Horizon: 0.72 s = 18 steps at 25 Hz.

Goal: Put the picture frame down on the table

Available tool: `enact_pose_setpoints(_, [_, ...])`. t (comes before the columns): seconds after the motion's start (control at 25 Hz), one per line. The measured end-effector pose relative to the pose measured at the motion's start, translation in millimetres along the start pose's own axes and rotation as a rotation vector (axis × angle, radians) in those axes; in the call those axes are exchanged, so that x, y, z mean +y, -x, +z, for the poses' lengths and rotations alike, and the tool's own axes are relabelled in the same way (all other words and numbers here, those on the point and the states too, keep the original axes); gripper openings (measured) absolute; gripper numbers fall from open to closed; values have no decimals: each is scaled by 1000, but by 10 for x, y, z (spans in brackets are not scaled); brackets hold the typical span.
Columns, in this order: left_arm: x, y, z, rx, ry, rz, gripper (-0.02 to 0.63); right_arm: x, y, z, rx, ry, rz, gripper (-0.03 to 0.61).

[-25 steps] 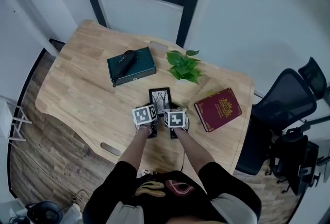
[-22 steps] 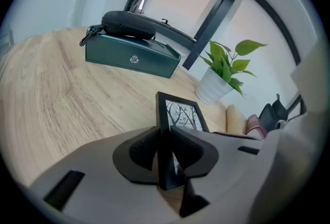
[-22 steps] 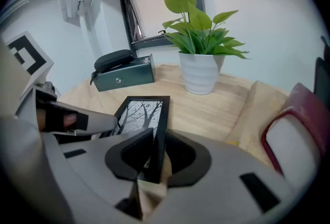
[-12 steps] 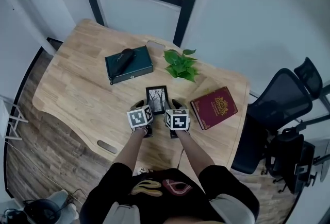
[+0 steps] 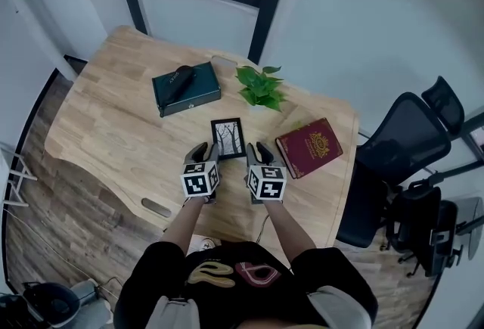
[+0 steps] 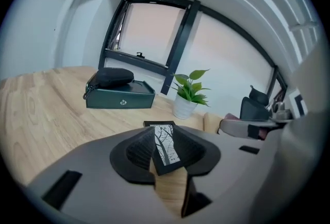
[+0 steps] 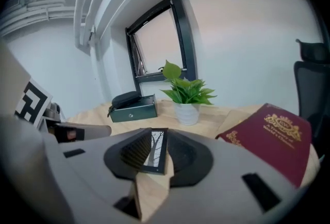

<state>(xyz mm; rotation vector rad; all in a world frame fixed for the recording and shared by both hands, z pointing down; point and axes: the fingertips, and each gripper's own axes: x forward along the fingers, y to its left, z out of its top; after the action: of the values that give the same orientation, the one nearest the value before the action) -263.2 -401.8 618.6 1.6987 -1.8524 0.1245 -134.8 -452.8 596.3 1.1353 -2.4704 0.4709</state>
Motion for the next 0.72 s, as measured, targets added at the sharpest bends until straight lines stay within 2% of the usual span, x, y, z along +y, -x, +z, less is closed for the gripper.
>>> enact_pose_setpoints(0.12, [-46, 191, 40, -36, 5, -30, 114, 106, 185, 41, -33, 25, 2, 99])
enact_pose_setpoints(0.36, [-206, 667, -81, -87, -114, -82, 104, 344, 567, 6, -88, 134, -3, 94])
enact_pose_setpoints(0.52, [-294, 948, -129, -130, -106, -129, 94, 446, 812, -71, -110, 135, -4, 86])
enact_pose_setpoints(0.72, [-409, 1294, -82, -201, -113, -151, 81, 560, 1134, -134, -146, 135, -6, 77])
